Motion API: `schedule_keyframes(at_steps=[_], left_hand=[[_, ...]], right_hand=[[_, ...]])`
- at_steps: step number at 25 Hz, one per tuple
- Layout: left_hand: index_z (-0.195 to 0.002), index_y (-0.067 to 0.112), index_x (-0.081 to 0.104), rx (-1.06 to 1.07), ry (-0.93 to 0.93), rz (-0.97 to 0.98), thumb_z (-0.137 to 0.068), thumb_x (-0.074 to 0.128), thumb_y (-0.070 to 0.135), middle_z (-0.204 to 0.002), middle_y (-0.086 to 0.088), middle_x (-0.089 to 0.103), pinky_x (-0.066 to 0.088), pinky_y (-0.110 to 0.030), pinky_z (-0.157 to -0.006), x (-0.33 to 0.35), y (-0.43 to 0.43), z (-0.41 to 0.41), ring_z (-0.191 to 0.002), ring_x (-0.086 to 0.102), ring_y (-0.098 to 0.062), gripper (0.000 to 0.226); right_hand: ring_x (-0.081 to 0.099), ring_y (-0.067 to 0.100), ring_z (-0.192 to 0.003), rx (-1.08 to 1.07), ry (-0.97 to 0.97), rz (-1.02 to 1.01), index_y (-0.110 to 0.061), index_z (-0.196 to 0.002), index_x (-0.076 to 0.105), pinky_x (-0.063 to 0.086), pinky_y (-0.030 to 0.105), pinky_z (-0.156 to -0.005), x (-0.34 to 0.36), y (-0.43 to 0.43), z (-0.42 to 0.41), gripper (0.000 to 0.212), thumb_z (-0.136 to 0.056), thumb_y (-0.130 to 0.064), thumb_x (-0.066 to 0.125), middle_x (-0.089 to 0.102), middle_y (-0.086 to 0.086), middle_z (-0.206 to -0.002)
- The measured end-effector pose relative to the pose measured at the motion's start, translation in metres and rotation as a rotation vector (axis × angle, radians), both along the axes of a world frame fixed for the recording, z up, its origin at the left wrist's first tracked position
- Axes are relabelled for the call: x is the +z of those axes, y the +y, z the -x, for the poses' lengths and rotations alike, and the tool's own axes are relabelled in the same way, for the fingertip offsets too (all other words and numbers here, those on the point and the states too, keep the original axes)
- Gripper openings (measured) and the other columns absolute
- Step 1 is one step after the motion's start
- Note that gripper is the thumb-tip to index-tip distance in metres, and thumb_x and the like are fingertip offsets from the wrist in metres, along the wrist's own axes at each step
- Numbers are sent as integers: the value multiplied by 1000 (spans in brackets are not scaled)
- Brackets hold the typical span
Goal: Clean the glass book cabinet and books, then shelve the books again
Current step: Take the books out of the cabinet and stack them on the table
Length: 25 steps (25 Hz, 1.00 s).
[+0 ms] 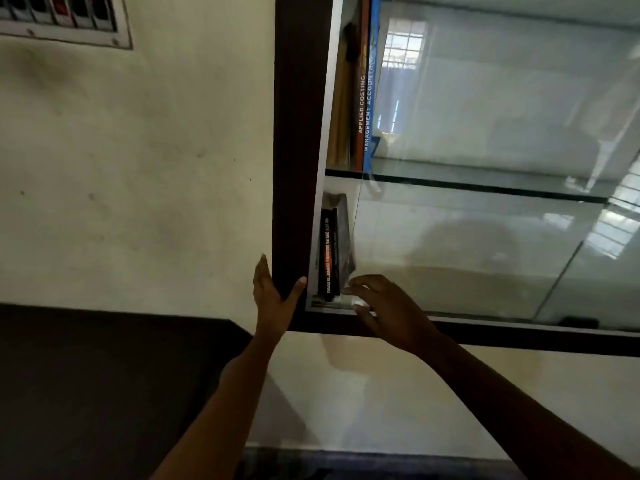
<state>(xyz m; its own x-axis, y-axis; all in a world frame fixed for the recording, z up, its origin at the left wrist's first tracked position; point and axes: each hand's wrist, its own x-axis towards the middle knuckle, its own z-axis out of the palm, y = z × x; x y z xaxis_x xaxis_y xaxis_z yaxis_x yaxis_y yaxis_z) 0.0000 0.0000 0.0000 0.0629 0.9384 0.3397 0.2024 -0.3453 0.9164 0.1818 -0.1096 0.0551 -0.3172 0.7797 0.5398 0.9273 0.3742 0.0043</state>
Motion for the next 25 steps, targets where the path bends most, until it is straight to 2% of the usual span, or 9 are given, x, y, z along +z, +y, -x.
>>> schedule_keyframes(at_steps=[4, 7, 11, 13, 16, 18, 21, 23, 25], left_hand=[[-150, 18, 2, 121, -3, 32, -60, 71, 62, -155, -11, 15, 17, -49, -116, -6, 23, -38, -142, 18, -28, 121], [-148, 22, 0, 196, 40, -26, -60, 77, 57, -155, -12, 16, 17, -50, -112, -25, 31, -46, -141, 20, -30, 122], [-145, 28, 2, 200, 18, -56, -69, 81, 33, -153, -14, 17, 18, -35, -107, -37, 46, -52, -138, 23, -31, 109], [-147, 26, -3, 215, 32, -86, -71, 76, 40, -152, -16, 18, 18, -35, -106, -44, 48, -54, -137, 24, -33, 111], [-145, 30, -3, 228, 41, -131, -68, 64, 56, -151, -19, 19, 21, -38, -107, -49, 47, -55, -136, 24, -33, 104], [-145, 34, -3, 254, 45, -124, -69, 58, 60, -152, -17, 15, 25, -46, -111, -46, 47, -54, -138, 21, -32, 101], [-148, 33, -1, 347, 18, -185, -78, 56, 57, -155, -5, 7, 22, -60, -111, -49, 25, -64, -143, 13, -29, 94], [-150, 30, 6, 344, 8, -329, -90, 47, 51, -156, -1, 10, 17, -54, -115, -57, -12, -86, -145, 13, -22, 75], [-149, 35, 11, 181, -53, -285, -95, 37, 52, -156, 11, 16, 20, -46, -115, -62, -42, -121, -144, 16, -12, 62]], right_hand=[[57, 20, -113, 83, -502, -146, -17, -112, 66, 32, 39, -105, -8, 51, -17, 36, -77, -24, 61, 64, 3, -118], [53, 23, -121, 66, -723, -132, -15, -119, 63, 27, 48, -111, -14, 74, -29, 50, -71, -26, 73, 61, 6, -125], [52, 27, -122, 80, -843, -141, -8, -118, 62, 7, 46, -114, -16, 101, -55, 41, -79, -15, 54, 61, 12, -123], [47, 28, -127, 101, -890, -133, -8, -120, 59, 5, 48, -115, -20, 106, -63, 40, -84, -14, 42, 59, 12, -126], [43, 27, -130, 194, -879, -155, -8, -124, 55, 17, 48, -114, -23, 111, -73, 38, -90, -12, 39, 56, 12, -130], [46, 27, -128, 230, -889, -166, -9, -122, 58, 21, 47, -112, -19, 114, -73, 37, -91, -14, 39, 58, 11, -127], [51, 25, -123, 252, -883, -192, -10, -117, 63, 12, 45, -114, -18, 115, -76, 41, -87, -16, 36, 62, 9, -123], [53, 25, -121, 278, -874, -207, -10, -115, 65, 10, 44, -115, -15, 115, -77, 41, -86, -14, 35, 63, 9, -121], [53, 26, -121, 347, -853, -226, -10, -113, 66, 9, 44, -115, -10, 116, -77, 43, -86, -11, 32, 63, 10, -121]])
